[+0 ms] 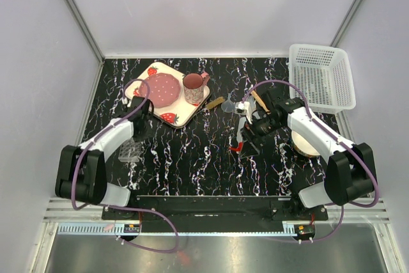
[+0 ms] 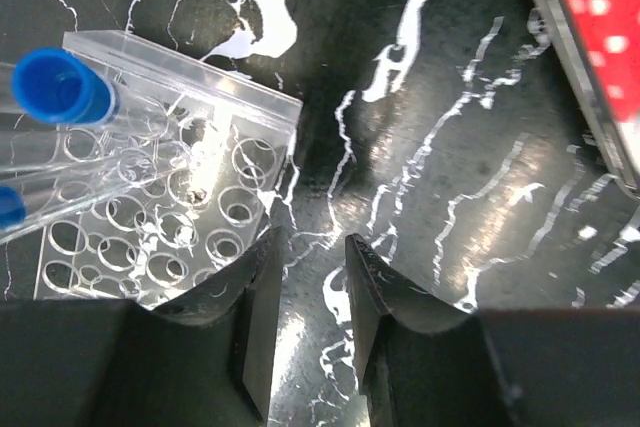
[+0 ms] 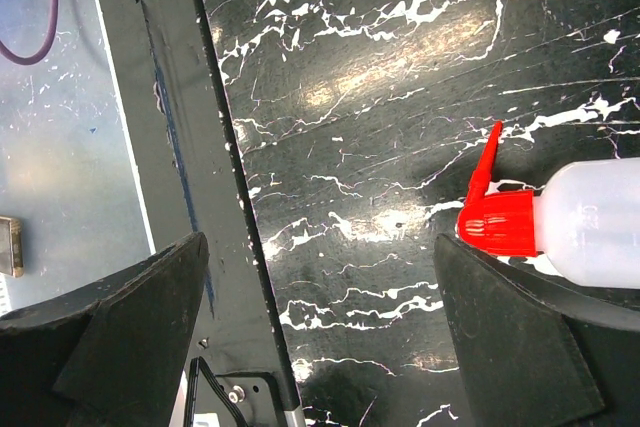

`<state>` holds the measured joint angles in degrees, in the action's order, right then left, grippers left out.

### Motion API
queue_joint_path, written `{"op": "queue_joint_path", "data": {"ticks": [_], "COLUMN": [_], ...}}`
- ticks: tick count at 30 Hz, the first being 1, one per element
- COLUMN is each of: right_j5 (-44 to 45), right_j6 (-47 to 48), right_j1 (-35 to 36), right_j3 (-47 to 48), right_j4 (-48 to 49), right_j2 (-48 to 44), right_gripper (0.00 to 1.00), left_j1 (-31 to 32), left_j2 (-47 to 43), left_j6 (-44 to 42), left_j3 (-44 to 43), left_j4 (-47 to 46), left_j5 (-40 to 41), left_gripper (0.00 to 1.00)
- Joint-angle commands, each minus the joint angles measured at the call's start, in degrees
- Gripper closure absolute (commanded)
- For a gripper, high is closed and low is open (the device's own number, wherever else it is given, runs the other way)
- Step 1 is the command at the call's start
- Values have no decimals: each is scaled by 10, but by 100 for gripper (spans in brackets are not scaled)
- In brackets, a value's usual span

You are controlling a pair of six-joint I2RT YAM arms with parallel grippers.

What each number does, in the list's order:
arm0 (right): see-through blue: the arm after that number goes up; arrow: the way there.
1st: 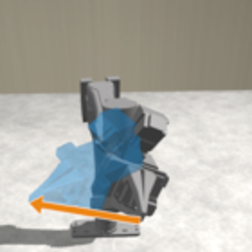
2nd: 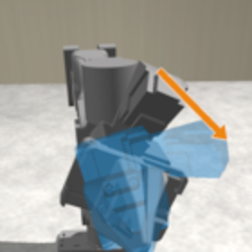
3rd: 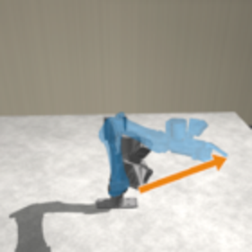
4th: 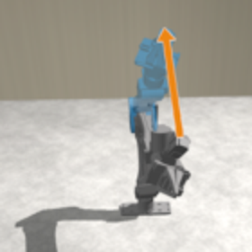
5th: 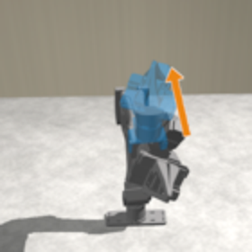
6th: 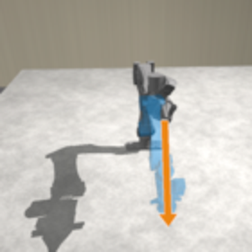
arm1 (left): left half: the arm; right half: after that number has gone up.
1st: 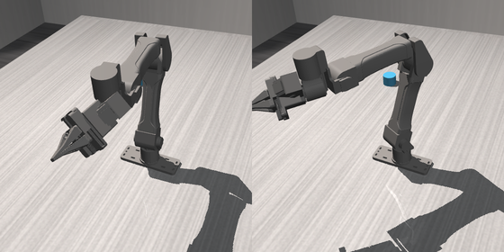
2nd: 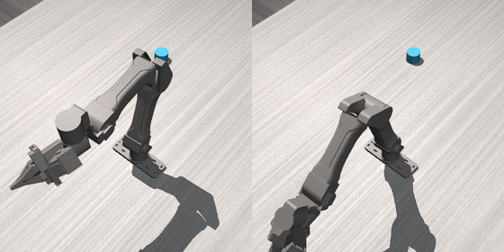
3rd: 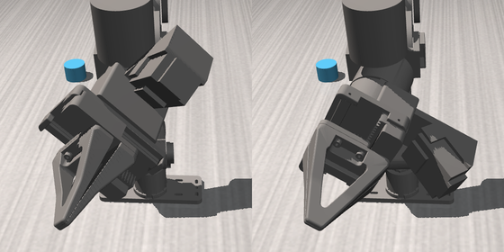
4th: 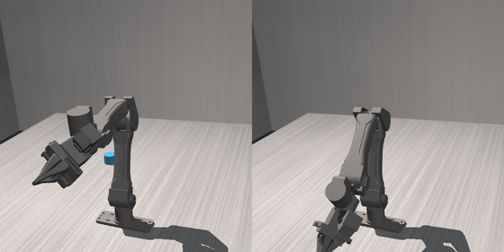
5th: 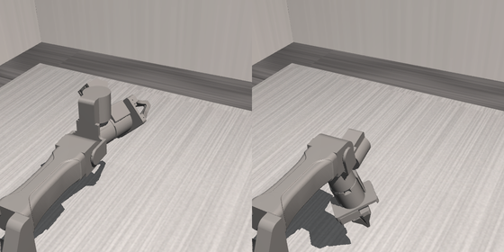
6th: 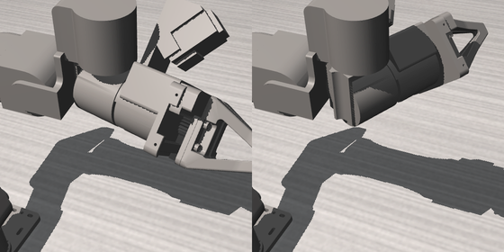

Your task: Organize the chemistry lab equipment

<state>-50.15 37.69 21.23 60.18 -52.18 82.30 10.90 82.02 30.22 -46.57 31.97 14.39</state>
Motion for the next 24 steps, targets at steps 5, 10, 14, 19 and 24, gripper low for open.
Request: {"op": "queue_joint_path", "data": {"ticks": [5, 10, 14, 19, 24], "right_j5": [30, 110, 160, 208, 205], "right_j6": [-9, 0, -42, -103, -148], "right_j1": [-10, -10, -11, -12, -21], "right_j3": [21, 65, 101, 153, 180], "right_j4": [-4, -50, -63, -61, -62], "right_j2": [-64, -117, -136, -136, -128], "right_gripper": [0, 0, 0, 0, 0], "left_j1": [-3, -6, -11, -11, -12], "left_j2": [-186, -291, -377, -436, -469], "left_j6": [-6, -23, -24, -4, -16], "left_j3": [0, -18, -20, -12, 7], "left_j4": [6, 40, 49, 68, 55], "left_j5": [-78, -99, -122, -139, -236], "left_gripper": [54, 29, 1, 1, 1]}}
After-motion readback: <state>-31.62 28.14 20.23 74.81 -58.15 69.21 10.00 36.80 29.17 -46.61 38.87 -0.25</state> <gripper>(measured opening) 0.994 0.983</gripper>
